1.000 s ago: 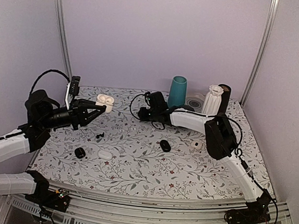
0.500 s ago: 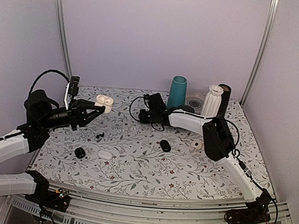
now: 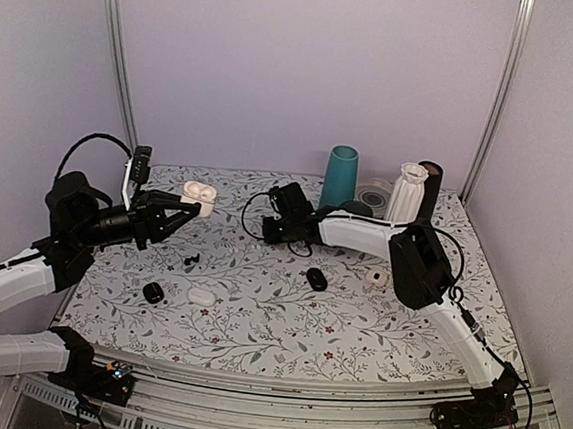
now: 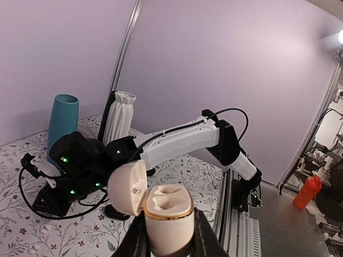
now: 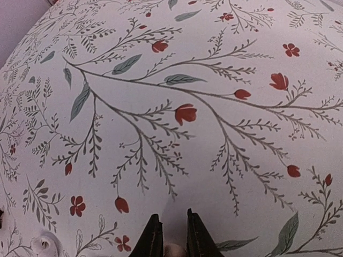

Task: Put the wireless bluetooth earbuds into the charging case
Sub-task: Move the left earbud to the center of the board, then adjust the left earbud at the center of the board, then pick up the left earbud from the center of the board.

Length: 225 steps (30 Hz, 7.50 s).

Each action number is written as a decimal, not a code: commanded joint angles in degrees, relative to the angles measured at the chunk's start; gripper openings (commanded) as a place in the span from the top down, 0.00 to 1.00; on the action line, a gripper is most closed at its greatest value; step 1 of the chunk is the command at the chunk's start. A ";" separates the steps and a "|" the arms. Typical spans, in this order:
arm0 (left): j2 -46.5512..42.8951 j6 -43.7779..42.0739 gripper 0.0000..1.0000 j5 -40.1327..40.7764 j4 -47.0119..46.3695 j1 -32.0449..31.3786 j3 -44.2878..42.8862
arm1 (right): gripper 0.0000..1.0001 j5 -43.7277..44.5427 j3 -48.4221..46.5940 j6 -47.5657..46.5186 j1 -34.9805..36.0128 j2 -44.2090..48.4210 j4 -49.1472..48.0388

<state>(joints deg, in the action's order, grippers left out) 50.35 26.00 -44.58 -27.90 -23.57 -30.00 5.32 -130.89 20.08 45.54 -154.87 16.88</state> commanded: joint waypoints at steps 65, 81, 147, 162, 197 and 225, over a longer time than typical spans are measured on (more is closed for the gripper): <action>2.43 0.20 1.00 4.82 -6.04 5.10 5.39 | 0.58 -26.46 54.22 24.46 9.42 37.12 -3.48; 1.36 1.31 1.00 4.30 -5.99 5.05 4.76 | 0.57 -26.45 52.48 24.42 9.35 34.34 -3.86; 1.51 3.28 1.00 3.78 -7.72 5.14 4.88 | 0.57 -17.21 35.28 13.43 12.54 26.79 13.60; 0.94 3.39 1.00 4.06 -7.16 5.20 4.91 | 0.58 -13.30 29.71 10.29 12.61 22.84 17.35; 1.16 4.54 1.00 4.26 -7.85 5.16 4.52 | 0.65 3.83 14.46 3.53 17.60 12.20 34.80; 2.12 5.23 1.00 6.17 -7.41 5.19 4.16 | 0.88 3.36 18.03 2.68 17.62 13.37 32.43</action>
<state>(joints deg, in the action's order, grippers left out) 52.14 31.14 -39.70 -34.44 -19.09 -24.86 9.32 -117.43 22.68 63.11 -139.94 48.23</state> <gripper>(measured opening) 0.195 0.147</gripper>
